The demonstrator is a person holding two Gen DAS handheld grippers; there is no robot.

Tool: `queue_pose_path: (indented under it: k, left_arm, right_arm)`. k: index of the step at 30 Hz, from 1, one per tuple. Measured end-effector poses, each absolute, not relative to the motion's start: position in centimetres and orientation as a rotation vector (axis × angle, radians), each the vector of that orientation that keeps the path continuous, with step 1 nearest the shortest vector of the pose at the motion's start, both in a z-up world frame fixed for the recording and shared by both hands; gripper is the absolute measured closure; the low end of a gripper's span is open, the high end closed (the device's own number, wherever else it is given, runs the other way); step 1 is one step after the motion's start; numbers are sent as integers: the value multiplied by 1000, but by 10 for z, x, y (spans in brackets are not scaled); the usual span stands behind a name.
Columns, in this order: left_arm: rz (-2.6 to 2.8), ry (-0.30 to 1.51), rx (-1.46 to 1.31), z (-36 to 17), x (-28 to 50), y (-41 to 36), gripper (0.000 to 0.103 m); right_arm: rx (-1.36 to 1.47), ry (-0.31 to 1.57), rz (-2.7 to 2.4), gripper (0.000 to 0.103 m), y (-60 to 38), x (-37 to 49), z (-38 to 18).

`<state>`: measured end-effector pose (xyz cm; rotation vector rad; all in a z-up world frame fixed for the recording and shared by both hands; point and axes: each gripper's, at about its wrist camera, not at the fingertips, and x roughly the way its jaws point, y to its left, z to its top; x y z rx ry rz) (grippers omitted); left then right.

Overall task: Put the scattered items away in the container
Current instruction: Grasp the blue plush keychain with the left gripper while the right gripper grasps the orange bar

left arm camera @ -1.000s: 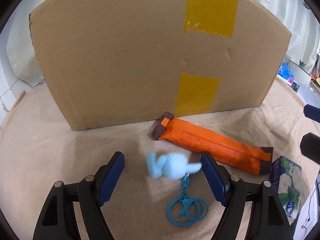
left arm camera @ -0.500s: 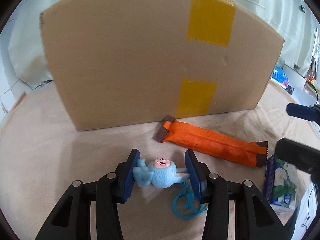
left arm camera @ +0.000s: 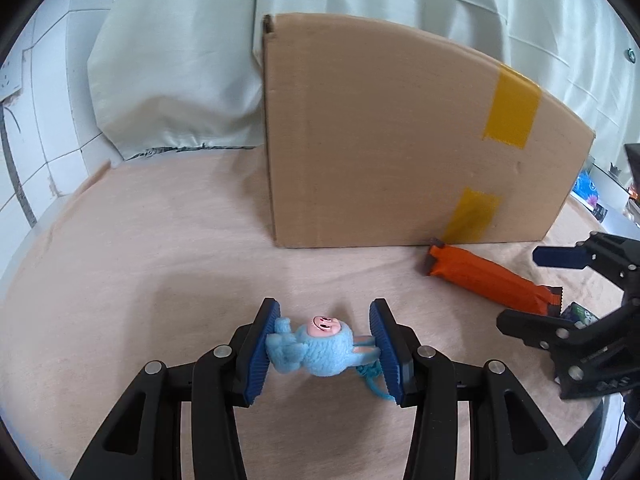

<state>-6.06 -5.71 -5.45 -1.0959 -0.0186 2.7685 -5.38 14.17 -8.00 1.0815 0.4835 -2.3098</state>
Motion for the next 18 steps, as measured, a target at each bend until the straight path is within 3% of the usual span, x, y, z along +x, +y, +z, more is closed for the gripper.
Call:
queue_pose_path:
  k: [8, 11, 13, 18]
  left_arm:
    - [2753, -29, -1099, -71, -56, -42, 55]
    - [2753, -31, -1101, -73, -60, -45, 55]
    - [2757, -37, -1101, -73, -62, -46, 55]
    - [2763, -50, -1095, -73, -61, -45, 55]
  right_arm:
    - [1170, 514, -2278, 35, 140, -68, -91]
    - [1197, 528, -2273, 52, 140, -71, -94]
    - [1196, 506, -2247, 70, 140, -72, -94]
    - [1176, 519, -2230, 75, 137, -67, -89]
